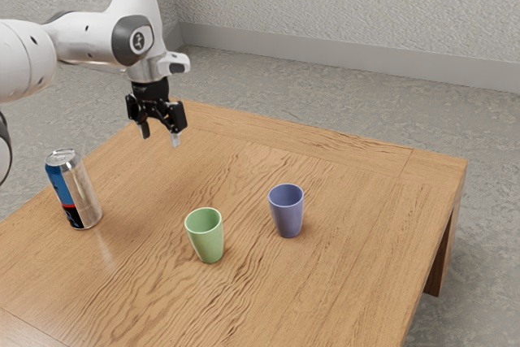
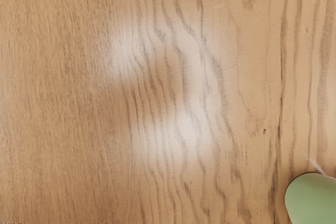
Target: Place the left cup onto the right cup
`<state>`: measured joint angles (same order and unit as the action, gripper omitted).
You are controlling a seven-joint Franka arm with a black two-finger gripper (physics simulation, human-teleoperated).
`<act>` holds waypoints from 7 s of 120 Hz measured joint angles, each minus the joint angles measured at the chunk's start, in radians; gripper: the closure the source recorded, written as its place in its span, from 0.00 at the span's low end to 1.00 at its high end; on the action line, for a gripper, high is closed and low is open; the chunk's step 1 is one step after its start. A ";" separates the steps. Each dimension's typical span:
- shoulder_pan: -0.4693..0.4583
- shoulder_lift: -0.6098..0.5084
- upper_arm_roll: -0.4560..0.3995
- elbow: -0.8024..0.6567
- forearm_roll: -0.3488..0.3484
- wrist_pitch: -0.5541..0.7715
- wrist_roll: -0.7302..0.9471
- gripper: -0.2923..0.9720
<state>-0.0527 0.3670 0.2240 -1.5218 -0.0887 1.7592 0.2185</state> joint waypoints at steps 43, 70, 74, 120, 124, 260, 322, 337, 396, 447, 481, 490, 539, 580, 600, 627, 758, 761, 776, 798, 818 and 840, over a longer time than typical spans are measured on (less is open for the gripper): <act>-0.027 -0.191 -0.001 -0.270 0.003 0.124 0.011 0.25; -0.077 -0.174 -0.002 -0.272 0.003 0.150 0.012 0.25; -0.086 -0.169 -0.002 -0.271 0.003 0.152 0.013 0.25; -0.154 -0.089 0.001 -0.253 0.001 0.189 0.014 0.25; -0.157 -0.083 0.001 -0.253 0.001 0.194 0.015 0.25; -0.190 -0.185 0.003 -0.494 0.010 0.300 -0.110 0.25; -0.191 -0.102 0.003 -0.500 0.005 0.348 -0.149 0.25; -0.197 -0.092 0.003 -0.500 0.003 0.358 -0.155 0.25; -0.214 -0.100 0.003 -0.498 0.001 0.373 -0.168 0.56; -0.221 -0.102 0.003 -0.495 0.010 0.374 -0.173 0.81; -0.226 -0.141 0.004 -0.491 0.032 0.375 -0.168 0.84; -0.227 -0.157 0.005 -0.479 0.042 0.372 -0.167 0.85; -0.227 -0.166 0.006 -0.293 0.054 0.231 -0.163 0.85; -0.250 -0.157 0.003 -0.197 0.048 0.116 -0.159 0.85; -0.275 -0.144 -0.001 -0.150 0.046 0.090 -0.158 0.85; -0.302 -0.074 -0.012 -0.057 0.043 0.056 -0.156 0.85; -0.267 0.231 -0.100 0.309 0.027 -0.018 -0.148 0.85; -0.267 0.234 -0.100 0.309 0.027 -0.017 -0.148 0.85; -0.266 0.244 -0.101 0.309 0.022 -0.017 -0.148 0.85; -0.260 0.246 -0.101 0.308 -0.001 -0.017 -0.147 0.75; -0.259 0.246 -0.100 0.308 -0.036 -0.016 -0.146 0.48; -0.260 0.232 -0.095 0.308 -0.047 -0.021 -0.145 0.35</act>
<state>-0.3124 0.5991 0.1295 -1.2139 -0.1362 1.7380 0.0739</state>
